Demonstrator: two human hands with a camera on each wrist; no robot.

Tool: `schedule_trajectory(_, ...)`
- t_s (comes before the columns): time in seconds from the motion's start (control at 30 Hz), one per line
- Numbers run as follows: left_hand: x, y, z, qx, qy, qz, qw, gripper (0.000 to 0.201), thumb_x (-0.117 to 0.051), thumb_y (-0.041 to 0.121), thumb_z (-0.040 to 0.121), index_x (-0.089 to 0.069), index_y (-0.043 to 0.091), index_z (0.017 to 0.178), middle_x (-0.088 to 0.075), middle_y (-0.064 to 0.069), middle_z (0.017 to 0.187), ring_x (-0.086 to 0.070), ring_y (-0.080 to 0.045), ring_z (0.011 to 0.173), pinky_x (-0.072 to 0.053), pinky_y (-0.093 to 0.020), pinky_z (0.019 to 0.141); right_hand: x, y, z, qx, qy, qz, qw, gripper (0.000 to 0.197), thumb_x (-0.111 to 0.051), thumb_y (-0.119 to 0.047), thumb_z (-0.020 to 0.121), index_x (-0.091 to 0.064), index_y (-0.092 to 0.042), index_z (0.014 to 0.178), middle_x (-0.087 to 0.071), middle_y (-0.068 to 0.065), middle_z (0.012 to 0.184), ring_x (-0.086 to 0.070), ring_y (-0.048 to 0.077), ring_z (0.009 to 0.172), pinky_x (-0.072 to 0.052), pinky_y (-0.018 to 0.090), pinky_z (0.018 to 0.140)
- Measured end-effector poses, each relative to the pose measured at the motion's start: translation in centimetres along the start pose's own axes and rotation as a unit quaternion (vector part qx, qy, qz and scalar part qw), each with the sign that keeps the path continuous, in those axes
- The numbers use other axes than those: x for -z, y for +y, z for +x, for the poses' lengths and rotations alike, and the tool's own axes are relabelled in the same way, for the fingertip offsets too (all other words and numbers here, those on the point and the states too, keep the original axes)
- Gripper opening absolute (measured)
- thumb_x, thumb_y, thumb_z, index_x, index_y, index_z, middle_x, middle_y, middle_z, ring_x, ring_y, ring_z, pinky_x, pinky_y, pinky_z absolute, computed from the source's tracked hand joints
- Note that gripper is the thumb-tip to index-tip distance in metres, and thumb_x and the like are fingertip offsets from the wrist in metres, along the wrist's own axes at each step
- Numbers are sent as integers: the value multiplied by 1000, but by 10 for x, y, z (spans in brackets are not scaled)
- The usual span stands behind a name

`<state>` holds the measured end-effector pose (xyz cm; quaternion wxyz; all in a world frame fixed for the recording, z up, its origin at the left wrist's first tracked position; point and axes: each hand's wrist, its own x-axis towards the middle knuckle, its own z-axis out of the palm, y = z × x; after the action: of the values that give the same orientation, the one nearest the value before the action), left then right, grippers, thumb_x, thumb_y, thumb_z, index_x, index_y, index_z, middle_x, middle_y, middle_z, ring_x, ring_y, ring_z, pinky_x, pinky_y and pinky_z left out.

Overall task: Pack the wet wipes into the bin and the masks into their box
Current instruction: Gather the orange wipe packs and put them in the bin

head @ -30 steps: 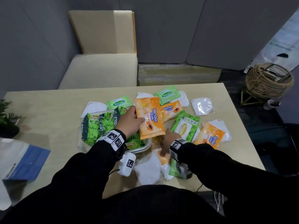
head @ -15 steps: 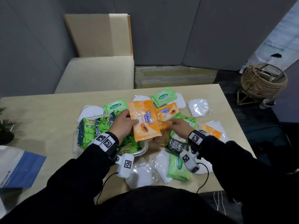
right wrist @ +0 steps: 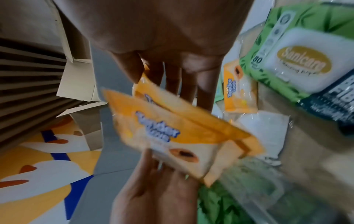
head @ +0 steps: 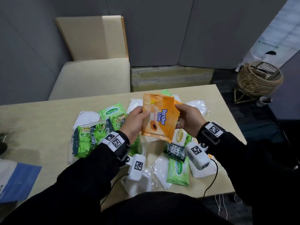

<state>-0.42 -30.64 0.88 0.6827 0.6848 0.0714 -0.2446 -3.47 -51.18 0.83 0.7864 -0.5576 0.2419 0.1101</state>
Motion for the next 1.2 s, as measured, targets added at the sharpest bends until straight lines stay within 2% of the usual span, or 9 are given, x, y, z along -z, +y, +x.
schedule_trajectory(0.2, -21, -18, 14, 14, 74, 37, 996, 26, -61, 34, 100, -49, 26, 122, -79, -6, 100, -77, -22, 83, -63, -45, 79, -19, 10, 5, -20, -14, 37, 999, 46, -55, -48, 102, -67, -10, 125, -77, 13, 112, -74, 32, 102, -59, 54, 90)
schedule_trajectory(0.3, -27, -21, 19, 19, 80, 19, 996, 30, -62, 27, 99, -53, 27, 127, -79, -3, 99, -78, -23, 87, -62, -47, 83, -20, 26, 6, -25, -47, 9, 999, 35, -65, -27, 99, -67, -5, 126, -75, 18, 118, -72, 35, 108, -59, 46, 94)
schedule_trajectory(0.4, -31, -12, 23, 14, 36, 46, 998, 15, -59, 18, 99, -73, 18, 105, -79, -7, 93, -76, -30, 84, -63, -51, 79, -14, 39, 14, 3, 5, -57, 998, 27, -70, -1, 91, -70, -1, 118, -78, 18, 106, -74, 33, 94, -61, 42, 83)
schedule_trajectory(0.53, -14, 24, 49, 16, -37, 111, 993, 19, -58, 17, 103, -70, 14, 118, -74, -9, 109, -73, -30, 97, -60, -42, 78, 0, 28, 34, 6, 41, -21, 999, 25, -70, 2, 91, -69, 0, 115, -76, 22, 109, -73, 35, 95, -60, 47, 88)
schedule_trajectory(0.7, 48, 96, 113, -3, 4, 218, 976, 14, -67, 22, 97, -71, 21, 111, -72, -2, 108, -71, -20, 94, -56, -35, 73, 15, 11, 69, -34, 90, -12, 995, 28, -72, 0, 91, -68, 2, 118, -74, 24, 113, -72, 38, 99, -61, 50, 88)
schedule_trajectory(0.8, 70, 106, 151, 52, 14, 297, 953, 18, -68, 28, 95, -70, 17, 108, -72, -6, 109, -70, -21, 88, -56, -36, 76, 15, 18, 95, -87, 108, -30, 990, 34, -74, 1, 88, -66, 6, 121, -73, 26, 113, -72, 37, 92, -63, 47, 78)
schedule_trajectory(1.0, 96, 56, 194, 259, -66, 397, 878, 32, -67, 37, 96, -61, 22, 123, -71, -10, 118, -76, -34, 93, -55, -60, 92, -4, 53, 129, -220, 79, -119, 965, 43, -84, -13, 76, -69, 3, 113, -75, 24, 110, -73, 40, 99, -55, 61, 96)
schedule_trajectory(1.1, 100, 32, 198, 315, -99, 382, 863, 42, -70, 44, 92, -61, 21, 125, -67, -17, 121, -72, -35, 93, -55, -46, 82, -18, 75, 141, -258, 44, -145, 954, 18, -80, -13, 82, -74, -1, 94, -76, 20, 103, -72, 38, 97, -54, 57, 100)
schedule_trajectory(1.2, 99, 7, 204, 361, -111, 338, 862, 57, -70, 46, 91, -56, 19, 140, -51, -28, 140, -63, -43, 107, -51, -45, 86, -23, 92, 157, -250, 24, -173, 952, 37, -84, -22, 70, -73, 0, 98, -77, 24, 98, -74, 43, 95, -56, 65, 92)
